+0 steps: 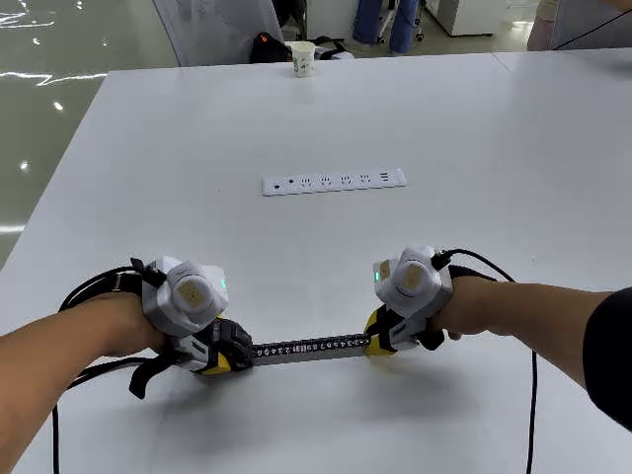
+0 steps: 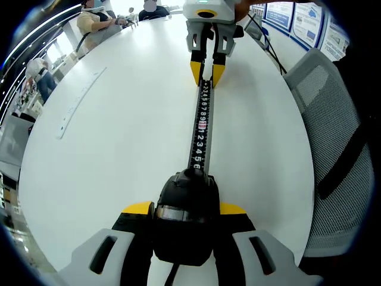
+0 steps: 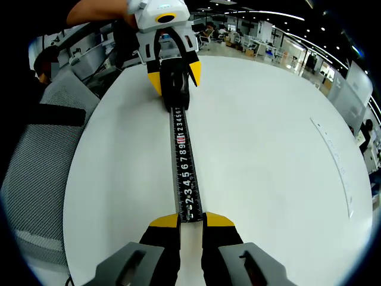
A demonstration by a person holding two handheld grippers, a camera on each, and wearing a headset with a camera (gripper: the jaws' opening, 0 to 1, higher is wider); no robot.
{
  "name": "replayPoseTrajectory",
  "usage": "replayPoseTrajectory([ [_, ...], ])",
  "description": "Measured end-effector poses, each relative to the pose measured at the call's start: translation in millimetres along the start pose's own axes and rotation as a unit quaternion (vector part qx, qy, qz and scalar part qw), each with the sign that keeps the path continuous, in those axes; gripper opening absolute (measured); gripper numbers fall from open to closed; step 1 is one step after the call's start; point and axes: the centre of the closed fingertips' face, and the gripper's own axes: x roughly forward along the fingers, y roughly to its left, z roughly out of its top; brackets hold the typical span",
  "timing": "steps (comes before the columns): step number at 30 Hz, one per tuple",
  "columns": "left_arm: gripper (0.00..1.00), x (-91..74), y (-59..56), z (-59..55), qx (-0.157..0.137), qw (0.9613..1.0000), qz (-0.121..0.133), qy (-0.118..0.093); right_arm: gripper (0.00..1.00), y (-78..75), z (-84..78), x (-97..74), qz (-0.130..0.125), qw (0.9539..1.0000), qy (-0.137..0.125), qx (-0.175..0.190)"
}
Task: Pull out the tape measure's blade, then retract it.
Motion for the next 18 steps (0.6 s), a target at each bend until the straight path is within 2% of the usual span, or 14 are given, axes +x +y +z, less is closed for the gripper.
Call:
replayPoseTrajectory([
  [18,0.34,-0.6,0.4,0.2,-0.002,1.0000,0.003,-0.002,0.09,-1.2,-14.2,-11.0,-0.003,1.0000,0.002,0.005],
])
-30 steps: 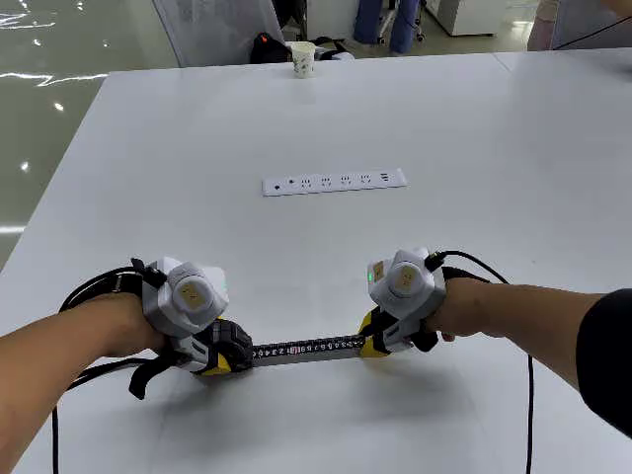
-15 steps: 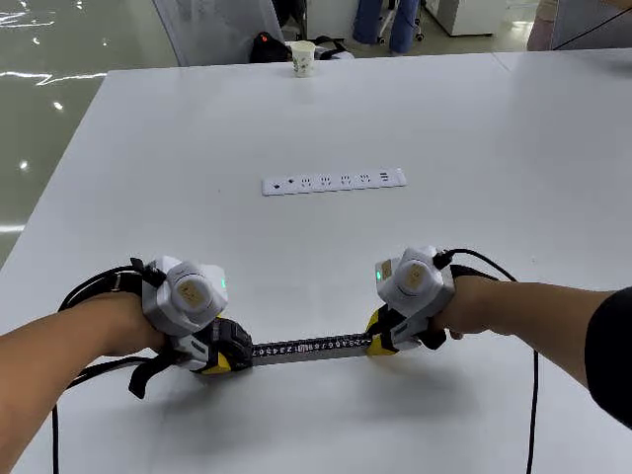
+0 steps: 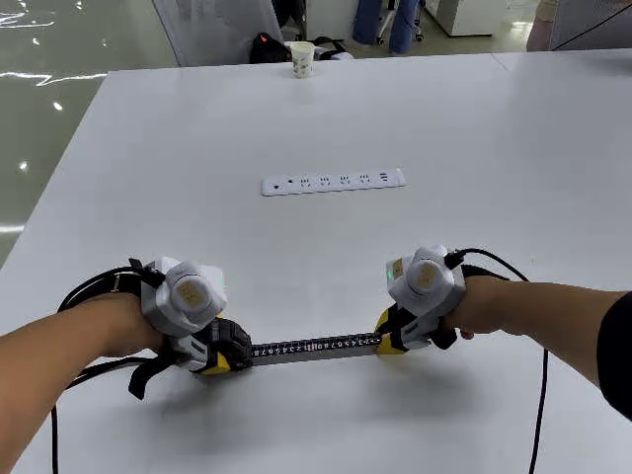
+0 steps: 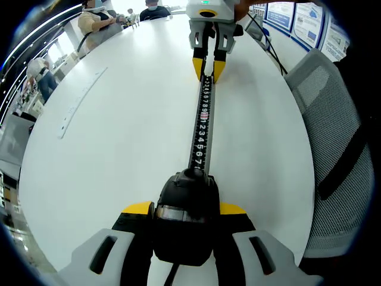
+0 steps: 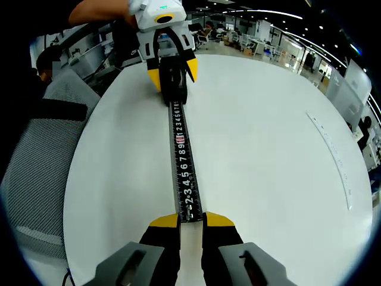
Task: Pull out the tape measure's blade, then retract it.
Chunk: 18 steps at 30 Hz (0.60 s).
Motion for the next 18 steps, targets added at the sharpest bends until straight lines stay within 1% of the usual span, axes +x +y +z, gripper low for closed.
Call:
replayPoseTrajectory([
  [3,0.34,-0.3,-0.3,0.1,0.000,1.0000,0.000,0.000,0.09,0.0,-1.3,-1.2,0.001,1.0000,0.003,-0.003],
  [7,0.34,-0.7,-0.5,0.3,-0.001,1.0000,0.000,-0.001,0.09,0.1,-1.5,-1.2,0.000,1.0000,0.001,0.000],
  [18,0.34,-0.7,-0.6,0.7,-0.002,1.0000,0.002,-0.002,0.09,-0.4,-7.1,-6.8,0.000,1.0000,0.003,-0.005],
])
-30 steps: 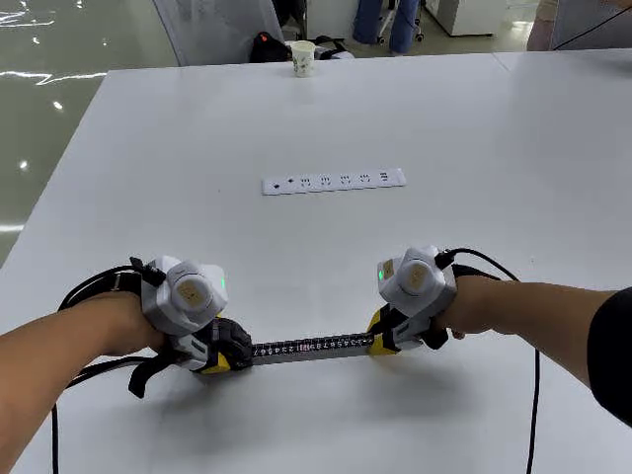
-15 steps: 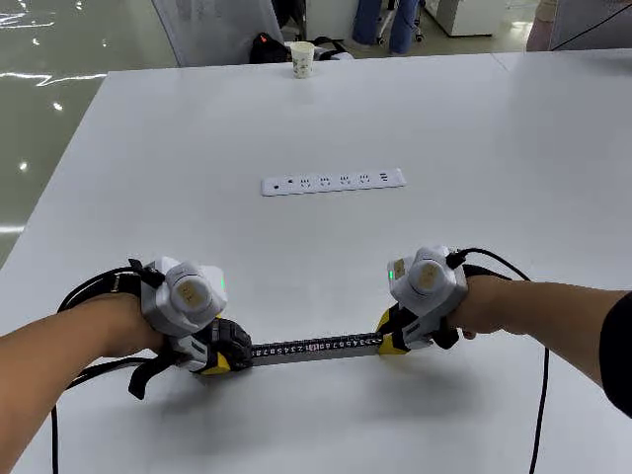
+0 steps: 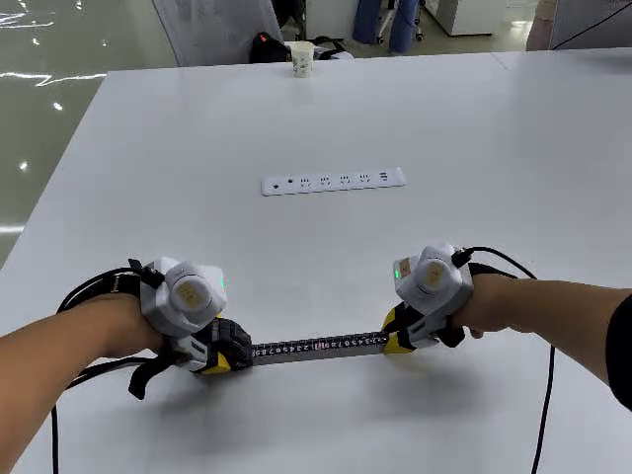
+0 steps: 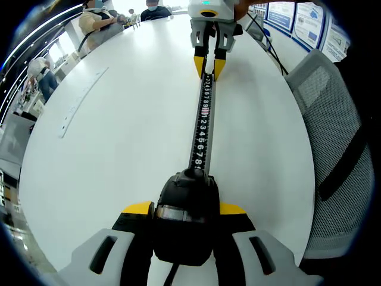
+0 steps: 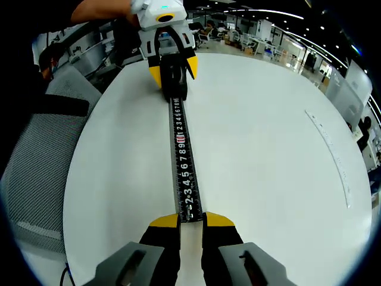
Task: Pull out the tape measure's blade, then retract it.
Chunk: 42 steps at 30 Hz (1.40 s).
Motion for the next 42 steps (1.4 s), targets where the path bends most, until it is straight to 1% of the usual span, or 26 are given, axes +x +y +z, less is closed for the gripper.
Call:
replayPoseTrajectory([
  [12,0.34,-0.1,-0.2,-0.1,-0.001,1.0000,0.001,-0.001,0.09,-2.0,-9.8,-6.1,-0.001,1.0000,0.005,0.002],
  [42,0.34,0.9,1.4,-1.9,0.000,1.0000,-0.001,0.001,0.09,-5.3,-23.7,-12.9,-0.003,0.9999,0.009,0.012],
])
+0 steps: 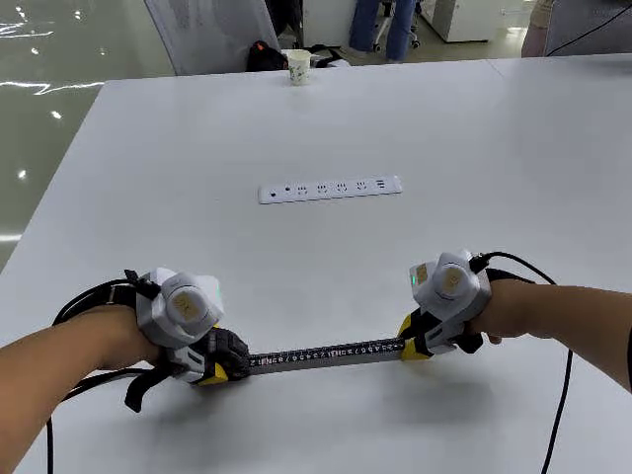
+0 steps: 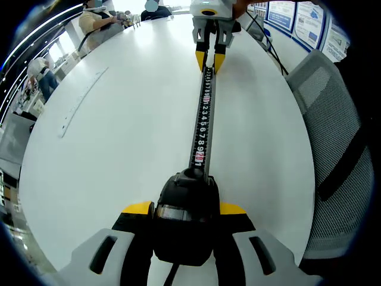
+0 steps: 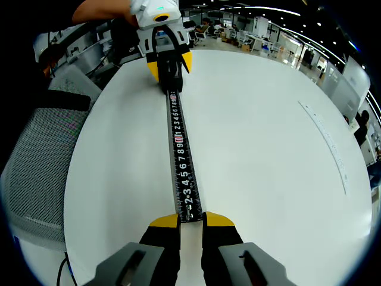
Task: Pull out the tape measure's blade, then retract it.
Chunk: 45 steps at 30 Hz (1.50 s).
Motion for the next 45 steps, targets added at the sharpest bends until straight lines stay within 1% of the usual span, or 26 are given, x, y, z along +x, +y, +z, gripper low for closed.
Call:
replayPoseTrajectory([
  [18,0.34,2.4,0.2,-0.8,-0.002,1.0000,0.000,0.003,0.09,-0.7,-7.0,-4.2,-0.001,1.0000,0.000,0.004],
  [30,0.34,3.0,-0.3,0.9,-0.002,1.0000,0.001,0.003,0.09,-0.5,-10.2,-6.6,-0.003,1.0000,0.000,0.005],
  [39,0.34,2.3,0.3,2.2,-0.003,1.0000,0.001,0.000,0.10,-0.6,-10.9,-7.1,-0.005,1.0000,-0.001,0.006],
  [41,0.34,2.4,0.9,2.4,-0.003,1.0000,0.001,-0.002,0.10,-0.9,-10.8,-7.0,-0.006,0.9999,-0.002,0.011],
  [45,0.34,2.6,2.2,3.8,-0.009,0.9999,0.001,-0.008,0.10,-0.9,-9.9,-6.2,-0.006,1.0000,0.006,0.005],
])
